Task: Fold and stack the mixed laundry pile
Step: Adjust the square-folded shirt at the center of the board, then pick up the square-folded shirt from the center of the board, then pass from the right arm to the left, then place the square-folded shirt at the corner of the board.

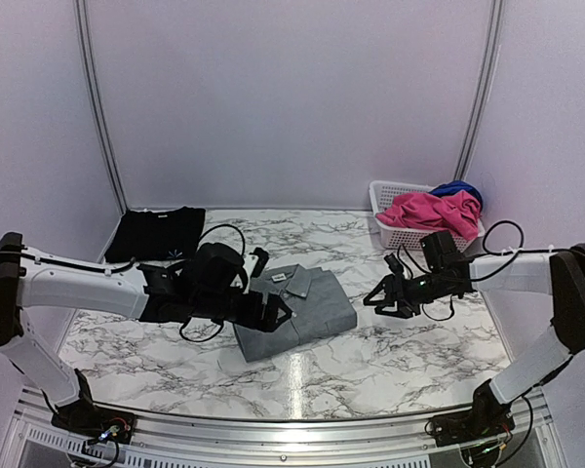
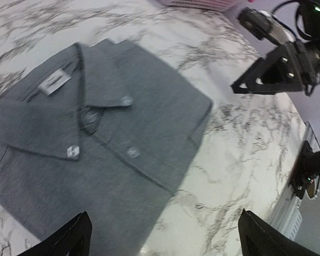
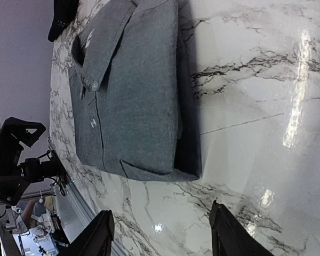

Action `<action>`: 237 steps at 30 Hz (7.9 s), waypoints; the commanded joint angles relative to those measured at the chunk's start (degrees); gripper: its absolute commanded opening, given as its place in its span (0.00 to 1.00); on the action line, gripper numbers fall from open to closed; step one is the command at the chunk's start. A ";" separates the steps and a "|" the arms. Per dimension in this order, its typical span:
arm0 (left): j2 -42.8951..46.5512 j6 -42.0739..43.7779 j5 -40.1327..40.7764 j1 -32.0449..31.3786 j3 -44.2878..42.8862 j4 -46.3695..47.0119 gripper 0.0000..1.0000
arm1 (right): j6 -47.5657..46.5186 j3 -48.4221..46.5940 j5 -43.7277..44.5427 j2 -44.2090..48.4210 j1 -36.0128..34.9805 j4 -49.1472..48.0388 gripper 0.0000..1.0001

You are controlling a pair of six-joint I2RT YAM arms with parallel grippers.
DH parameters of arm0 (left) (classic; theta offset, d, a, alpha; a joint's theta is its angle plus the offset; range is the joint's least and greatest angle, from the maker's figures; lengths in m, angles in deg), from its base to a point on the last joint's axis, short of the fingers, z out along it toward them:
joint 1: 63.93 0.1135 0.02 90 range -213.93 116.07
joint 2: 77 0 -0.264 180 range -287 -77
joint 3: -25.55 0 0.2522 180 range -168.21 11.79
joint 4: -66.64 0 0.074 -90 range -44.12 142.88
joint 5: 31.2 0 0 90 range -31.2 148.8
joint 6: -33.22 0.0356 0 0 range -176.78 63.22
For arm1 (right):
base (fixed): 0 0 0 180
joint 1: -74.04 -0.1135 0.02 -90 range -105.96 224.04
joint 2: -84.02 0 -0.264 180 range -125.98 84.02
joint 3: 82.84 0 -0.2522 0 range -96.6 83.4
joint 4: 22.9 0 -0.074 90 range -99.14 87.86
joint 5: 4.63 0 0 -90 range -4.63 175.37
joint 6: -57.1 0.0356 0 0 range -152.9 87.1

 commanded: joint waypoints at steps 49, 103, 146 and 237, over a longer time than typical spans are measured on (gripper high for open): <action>17.20 -25.21 -3.65 18.71 26.29 4.21 0.99 | -23.51 -36.46 25.00 -27.15 -19.06 16.71 0.41; 12.12 -47.62 -5.76 19.81 27.53 17.88 0.99 | -23.78 -41.94 28.30 -31.96 -46.08 -4.43 0.00; -21.48 14.66 20.05 26.39 -38.92 -33.66 0.00 | -14.62 -20.69 23.45 -3.38 -32.04 -1.30 0.95; -19.85 23.88 11.11 63.59 -53.91 -33.16 0.99 | -19.23 -22.45 17.69 -0.49 -6.72 3.13 0.99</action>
